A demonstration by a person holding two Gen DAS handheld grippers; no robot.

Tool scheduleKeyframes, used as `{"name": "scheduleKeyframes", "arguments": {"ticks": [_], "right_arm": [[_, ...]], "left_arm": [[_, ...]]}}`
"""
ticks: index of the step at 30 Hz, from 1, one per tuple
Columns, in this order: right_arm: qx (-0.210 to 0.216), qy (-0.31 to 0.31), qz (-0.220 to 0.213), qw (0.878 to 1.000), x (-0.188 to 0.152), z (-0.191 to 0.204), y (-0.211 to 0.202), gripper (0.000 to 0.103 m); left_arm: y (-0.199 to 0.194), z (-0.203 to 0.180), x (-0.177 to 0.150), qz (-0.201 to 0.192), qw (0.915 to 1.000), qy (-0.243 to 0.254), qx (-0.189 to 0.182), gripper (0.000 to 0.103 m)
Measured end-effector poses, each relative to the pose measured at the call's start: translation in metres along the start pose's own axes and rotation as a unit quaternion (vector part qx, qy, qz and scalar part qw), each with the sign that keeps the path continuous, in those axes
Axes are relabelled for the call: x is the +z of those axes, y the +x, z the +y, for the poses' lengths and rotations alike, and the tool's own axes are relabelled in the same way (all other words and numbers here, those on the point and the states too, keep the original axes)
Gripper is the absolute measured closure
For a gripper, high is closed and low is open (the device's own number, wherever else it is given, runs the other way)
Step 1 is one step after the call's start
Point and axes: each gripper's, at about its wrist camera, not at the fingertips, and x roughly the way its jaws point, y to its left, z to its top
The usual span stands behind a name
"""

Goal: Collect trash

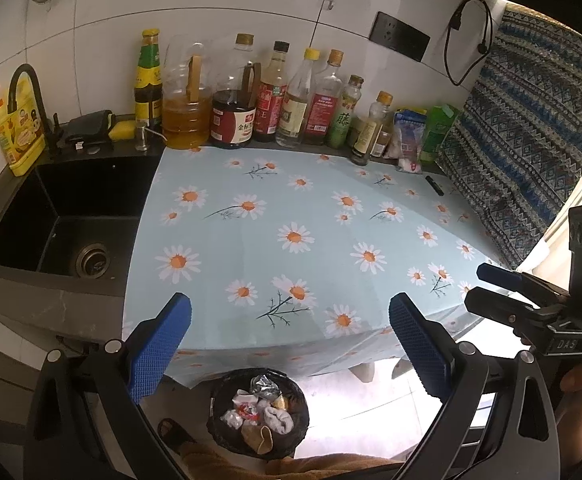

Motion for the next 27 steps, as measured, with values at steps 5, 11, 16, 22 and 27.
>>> {"name": "scheduleKeyframes", "arguments": {"ticks": [5,11,16,22,27], "right_arm": [[0.001,0.001,0.004,1.0,-0.0009,-0.0012,0.0009,0.005],[-0.001,0.0,0.007,1.0,-0.0011,-0.0027,0.0022,0.005],[-0.002,-0.008,0.011,1.0,-0.0026,-0.0012,0.0052,0.005],[0.002,-0.007,0.008,1.0,-0.0008,0.0,0.0046,0.005],[0.001,-0.007,0.008,1.0,0.0,-0.0013,0.005,0.005]], "left_arm": [[0.0007,-0.0009,-0.0001,-0.002,1.0,-0.001,-0.002,0.007],[0.0004,-0.0033,-0.0003,-0.004,1.0,0.002,0.0,0.007],[0.0014,-0.003,-0.0012,-0.003,1.0,0.001,0.002,0.007],[0.0008,-0.0045,-0.001,-0.003,1.0,0.003,0.005,0.007],[0.0008,-0.0048,-0.0008,-0.004,1.0,0.004,0.003,0.007]]}}
